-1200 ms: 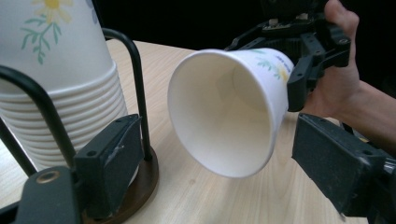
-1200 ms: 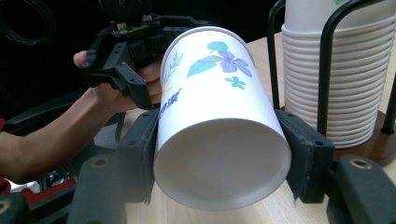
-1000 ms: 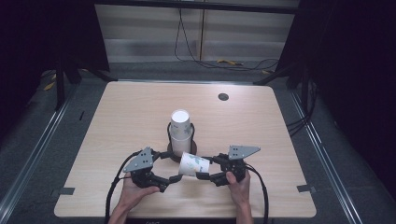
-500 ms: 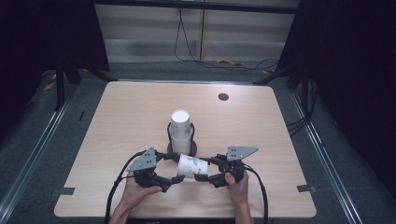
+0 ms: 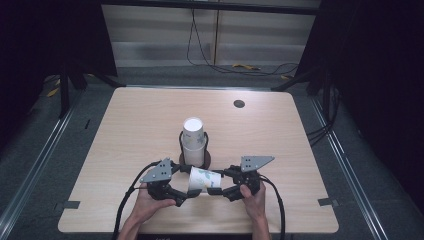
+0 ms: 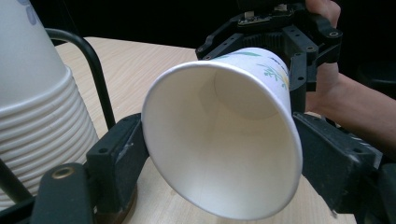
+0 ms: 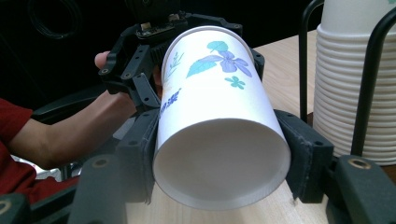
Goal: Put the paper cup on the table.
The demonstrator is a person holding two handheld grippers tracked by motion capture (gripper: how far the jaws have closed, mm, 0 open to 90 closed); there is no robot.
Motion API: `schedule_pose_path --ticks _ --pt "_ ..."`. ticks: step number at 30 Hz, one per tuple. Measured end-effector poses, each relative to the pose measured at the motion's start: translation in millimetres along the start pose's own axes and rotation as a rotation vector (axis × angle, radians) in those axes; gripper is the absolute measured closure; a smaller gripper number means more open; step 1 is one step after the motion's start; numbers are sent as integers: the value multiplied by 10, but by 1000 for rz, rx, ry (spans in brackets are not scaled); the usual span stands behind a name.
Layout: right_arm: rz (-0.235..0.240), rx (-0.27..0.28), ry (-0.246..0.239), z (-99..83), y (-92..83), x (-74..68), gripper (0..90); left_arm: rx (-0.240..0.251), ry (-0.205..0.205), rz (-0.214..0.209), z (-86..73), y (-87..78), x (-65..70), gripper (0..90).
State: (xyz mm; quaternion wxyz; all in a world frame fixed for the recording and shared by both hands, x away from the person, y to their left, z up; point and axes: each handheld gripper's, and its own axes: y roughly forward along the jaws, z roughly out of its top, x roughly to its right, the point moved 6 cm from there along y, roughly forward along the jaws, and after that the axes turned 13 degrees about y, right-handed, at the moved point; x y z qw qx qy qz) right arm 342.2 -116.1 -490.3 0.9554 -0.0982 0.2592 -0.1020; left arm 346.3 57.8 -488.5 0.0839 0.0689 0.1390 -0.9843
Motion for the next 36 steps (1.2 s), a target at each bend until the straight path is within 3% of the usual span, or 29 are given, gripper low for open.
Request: schedule_pose_path --ticks 7,14,18,29,36 --pt "8 -18 -5 28 51 13 370 6 -10 -5 -13 -13 -33 187" --pt "23 -24 -8 27 45 7 366 48 -21 -35 12 -31 -25 230" --pt "27 -33 -12 18 35 6 361 44 -10 -44 4 -35 -22 247" --pt "9 13 -10 38 28 44 292 75 -42 -41 38 -34 -33 285" --pt "-6 28 -14 51 27 58 247 75 -37 -29 44 -49 -41 284"
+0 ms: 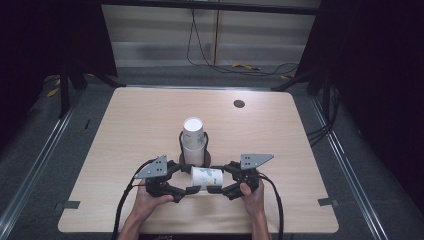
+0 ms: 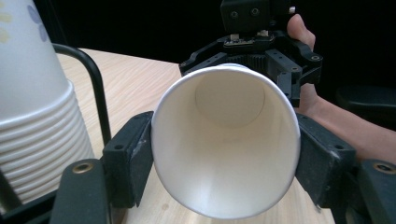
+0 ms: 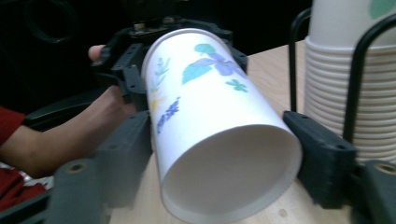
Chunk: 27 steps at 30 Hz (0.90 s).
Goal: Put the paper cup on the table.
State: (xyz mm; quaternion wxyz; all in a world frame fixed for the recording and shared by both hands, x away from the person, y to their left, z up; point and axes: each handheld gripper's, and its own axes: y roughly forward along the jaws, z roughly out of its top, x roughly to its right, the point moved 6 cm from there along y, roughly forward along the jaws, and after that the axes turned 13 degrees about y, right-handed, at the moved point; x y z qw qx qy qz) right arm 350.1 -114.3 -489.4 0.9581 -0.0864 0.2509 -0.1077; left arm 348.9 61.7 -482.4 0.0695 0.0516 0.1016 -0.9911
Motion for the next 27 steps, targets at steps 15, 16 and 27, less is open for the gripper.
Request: schedule_pose_path --ticks 15,16,27 --pt "-90 70 -13 42 -14 21 128 -47 14 13 -30 -31 6 274" --pt "-97 76 -13 45 -17 24 128 -54 17 22 -32 -40 1 274" --pt "-227 186 1 -5 -269 79 127 -79 -7 73 -69 -137 -60 275"
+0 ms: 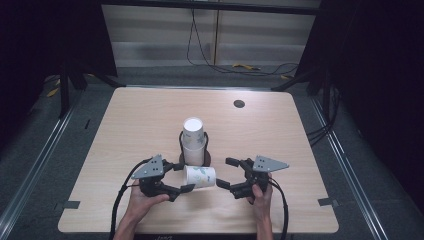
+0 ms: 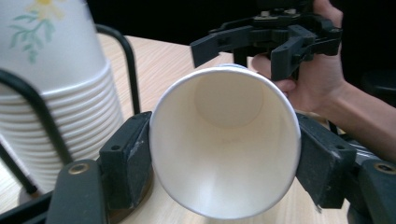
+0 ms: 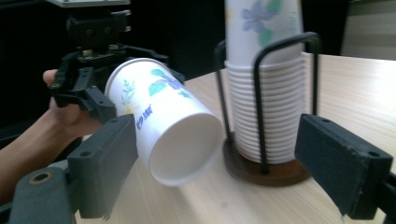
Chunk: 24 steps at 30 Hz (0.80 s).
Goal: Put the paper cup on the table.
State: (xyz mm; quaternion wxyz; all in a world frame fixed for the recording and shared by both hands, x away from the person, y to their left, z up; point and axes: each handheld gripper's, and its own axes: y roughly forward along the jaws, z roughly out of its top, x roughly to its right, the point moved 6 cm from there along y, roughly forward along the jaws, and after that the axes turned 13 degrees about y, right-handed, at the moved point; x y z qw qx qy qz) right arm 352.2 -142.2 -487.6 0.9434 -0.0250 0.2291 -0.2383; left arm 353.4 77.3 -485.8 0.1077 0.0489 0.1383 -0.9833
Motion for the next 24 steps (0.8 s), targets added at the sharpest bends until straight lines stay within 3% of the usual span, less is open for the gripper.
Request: schedule_pose_path --ticks 3,8,12,13,15,19,24 --pt "-59 13 15 -21 -41 47 128 -15 3 11 -12 -21 -10 274" --pt "-154 58 0 -33 -121 99 127 -34 2 26 -22 -70 -27 274" --pt "-325 81 -58 -38 -163 139 127 -37 -7 38 -29 -133 -47 275" --pt "-349 81 -71 -40 -166 138 127 -45 -4 40 -35 -156 -55 275" --pt "-380 89 -99 -37 -174 123 128 -50 -7 50 -44 -193 -71 275" --pt "-426 79 -109 -59 -179 128 128 -62 -23 72 -62 -274 -104 275" --pt "-531 153 -93 -101 -229 198 128 -76 -34 90 -97 -365 -154 274"
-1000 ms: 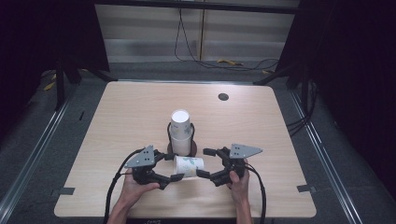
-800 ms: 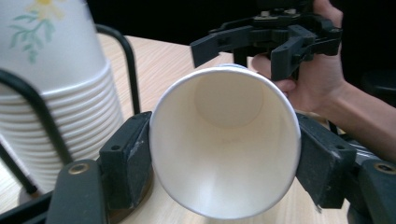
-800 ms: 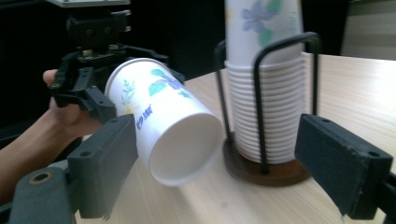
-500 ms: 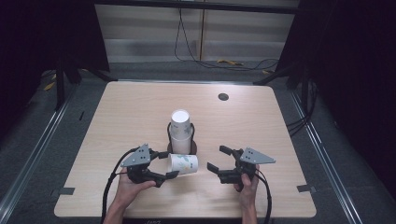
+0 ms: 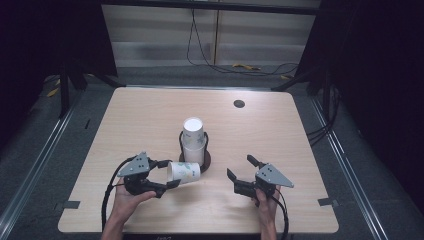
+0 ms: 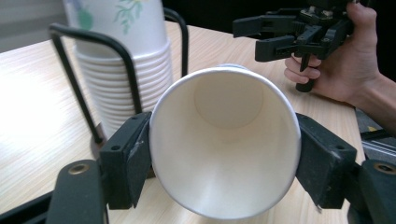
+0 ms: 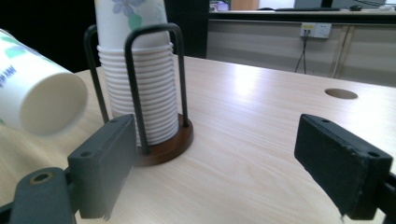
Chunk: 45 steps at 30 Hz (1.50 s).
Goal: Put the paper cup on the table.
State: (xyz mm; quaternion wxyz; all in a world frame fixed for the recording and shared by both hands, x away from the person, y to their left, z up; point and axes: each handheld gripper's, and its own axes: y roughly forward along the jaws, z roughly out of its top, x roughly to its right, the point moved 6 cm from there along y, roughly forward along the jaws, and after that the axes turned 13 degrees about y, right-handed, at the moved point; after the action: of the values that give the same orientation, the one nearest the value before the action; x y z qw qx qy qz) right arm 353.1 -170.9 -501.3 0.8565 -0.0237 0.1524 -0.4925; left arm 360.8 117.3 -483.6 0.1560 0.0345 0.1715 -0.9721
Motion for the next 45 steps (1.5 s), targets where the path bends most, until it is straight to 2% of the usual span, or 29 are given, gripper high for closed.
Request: schedule_pose_path --ticks 5,8,10,11,16,21,28,31,33,36,38,40,45 --pt "-48 17 -3 -5 -21 23 128 -6 -8 24 -26 -75 -51 274" --pt "-125 58 -20 -30 -10 49 130 -48 -6 61 -72 -124 -102 274" --pt "-151 67 -15 -50 -7 48 128 -78 2 70 -104 -152 -127 275" --pt "-158 70 -14 -55 -4 46 128 -107 8 82 -126 -172 -156 275" --pt "-192 89 -33 -76 24 44 128 -110 -13 99 -131 -253 -221 274" --pt "-193 124 -41 -73 -7 35 128 -175 -33 132 -166 -292 -238 271" --pt "-191 173 -1 -61 -58 68 129 -230 -48 139 -168 -314 -285 272" --pt "-190 186 -2 -61 -72 63 130 -280 -61 166 -206 -344 -319 270" --pt "-188 189 1 -61 -72 63 133 -300 -73 167 -217 -359 -340 270" --pt "-185 195 3 -61 -82 65 129 -350 -61 186 -207 -365 -381 270" --pt "-184 198 1 -61 -83 62 128 -374 -55 186 -188 -367 -398 270" --pt "-183 204 0 -59 -84 64 129 -377 -62 164 -165 -365 -417 269" --pt "-183 206 0 -60 -87 63 129 -442 -66 165 -112 -377 -535 267"
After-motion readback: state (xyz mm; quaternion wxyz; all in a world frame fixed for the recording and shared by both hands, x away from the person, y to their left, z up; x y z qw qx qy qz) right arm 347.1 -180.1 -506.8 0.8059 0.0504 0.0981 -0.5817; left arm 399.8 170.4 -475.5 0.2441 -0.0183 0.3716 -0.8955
